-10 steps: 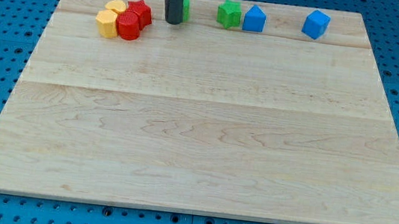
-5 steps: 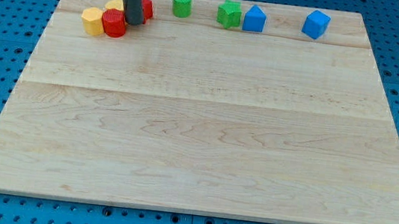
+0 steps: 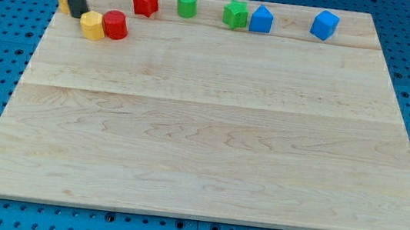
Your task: Push the yellow heart into the red star
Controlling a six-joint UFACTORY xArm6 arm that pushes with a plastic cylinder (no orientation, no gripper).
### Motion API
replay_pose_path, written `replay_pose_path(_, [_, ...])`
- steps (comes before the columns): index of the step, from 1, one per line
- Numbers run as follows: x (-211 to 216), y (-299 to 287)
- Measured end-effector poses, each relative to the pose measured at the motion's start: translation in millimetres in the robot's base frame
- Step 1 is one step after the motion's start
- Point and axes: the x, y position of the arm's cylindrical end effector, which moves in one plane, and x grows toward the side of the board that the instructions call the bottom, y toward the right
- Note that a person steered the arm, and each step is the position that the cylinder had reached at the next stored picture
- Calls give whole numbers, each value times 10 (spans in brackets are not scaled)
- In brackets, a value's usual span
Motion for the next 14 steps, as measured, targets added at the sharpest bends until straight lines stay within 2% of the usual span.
replay_pose_path(1, [136,-67])
replay_pose_path(3, [96,-439])
replay_pose_path(5, [-229,-82])
replay_pose_path(6, [-249,47])
replay_pose_path(7, [-337,-485])
replay_pose_path(10, [-545,-296])
replay_pose_path(11, [-545,32])
replay_pose_path(14, [-545,527])
